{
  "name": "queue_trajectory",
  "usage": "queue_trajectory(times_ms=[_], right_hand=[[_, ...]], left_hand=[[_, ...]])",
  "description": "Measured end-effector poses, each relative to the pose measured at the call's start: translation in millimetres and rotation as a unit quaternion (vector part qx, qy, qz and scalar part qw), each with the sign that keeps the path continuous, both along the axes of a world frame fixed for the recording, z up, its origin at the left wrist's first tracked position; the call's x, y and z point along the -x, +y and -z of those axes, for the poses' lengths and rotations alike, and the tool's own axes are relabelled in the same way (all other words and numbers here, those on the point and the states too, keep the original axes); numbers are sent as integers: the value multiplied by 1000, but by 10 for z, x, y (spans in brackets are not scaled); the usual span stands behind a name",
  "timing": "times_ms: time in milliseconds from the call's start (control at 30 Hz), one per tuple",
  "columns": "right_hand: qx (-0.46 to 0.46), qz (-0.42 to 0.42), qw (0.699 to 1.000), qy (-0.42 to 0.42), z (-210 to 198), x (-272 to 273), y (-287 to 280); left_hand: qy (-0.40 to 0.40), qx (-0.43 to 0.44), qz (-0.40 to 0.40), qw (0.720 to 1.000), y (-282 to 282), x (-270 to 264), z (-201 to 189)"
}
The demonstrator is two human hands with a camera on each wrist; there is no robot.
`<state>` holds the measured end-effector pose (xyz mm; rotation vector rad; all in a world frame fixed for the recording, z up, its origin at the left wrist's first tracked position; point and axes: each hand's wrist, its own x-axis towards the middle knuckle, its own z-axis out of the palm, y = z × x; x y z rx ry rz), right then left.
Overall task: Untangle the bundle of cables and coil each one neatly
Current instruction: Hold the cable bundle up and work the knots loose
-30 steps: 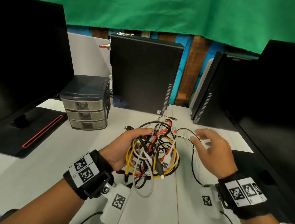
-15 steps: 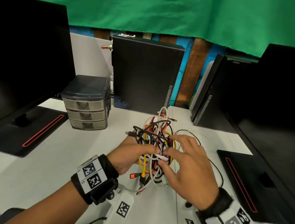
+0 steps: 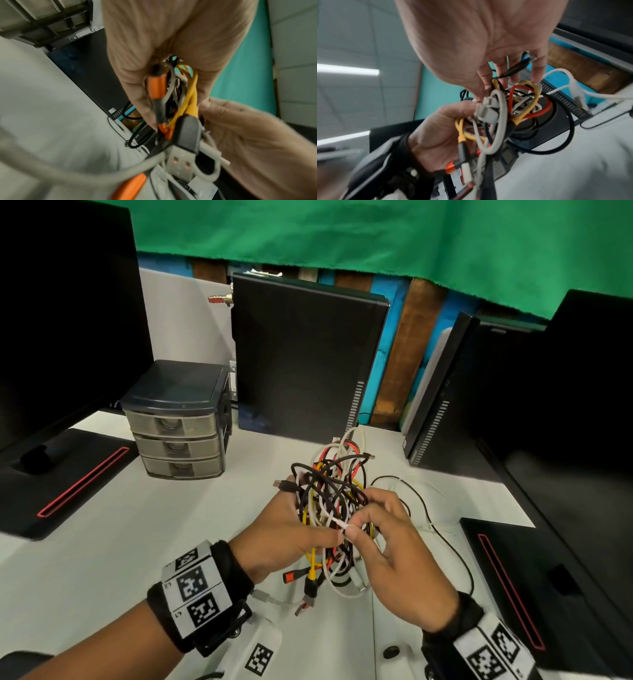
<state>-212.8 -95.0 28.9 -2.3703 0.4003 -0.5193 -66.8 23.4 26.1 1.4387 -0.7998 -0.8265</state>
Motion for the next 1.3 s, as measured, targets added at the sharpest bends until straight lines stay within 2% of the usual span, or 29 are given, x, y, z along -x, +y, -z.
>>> queue_trajectory(times_ms=[200,333,467,767,833,967,1067,1133,1200,1300], right_hand=[[150,-5,988,-20,226,-47,144],[128,1,992,-18,227,-55,77],[204,14,978,48,207,-19,-69],[112,-15,993,-15,164,-26,-39],[133,-2,990,-42,189,-40,-33],[159,39,979,-121,197,-83,31],[178,24,974,-136,203,-98,134],[139,15,983,-116,168,-77,152],[55,24,992,-111,82,-48,110],[-21,80,981,-178,-58,-11,-93]], left_hand=[[-56,-2,-39,998,3,97,157],[-74,18,-60,995,-21,55,196],[-35,22,-107,993,-41,-19,158],[16,23,-97,995,-23,-12,148],[52,18,-86,995,-21,-11,143],[212,61,-49,974,8,19,119],[259,88,-93,957,12,112,176],[287,89,-94,949,9,198,224],[337,93,-82,933,1,224,284],[416,109,-72,900,-4,274,371]])
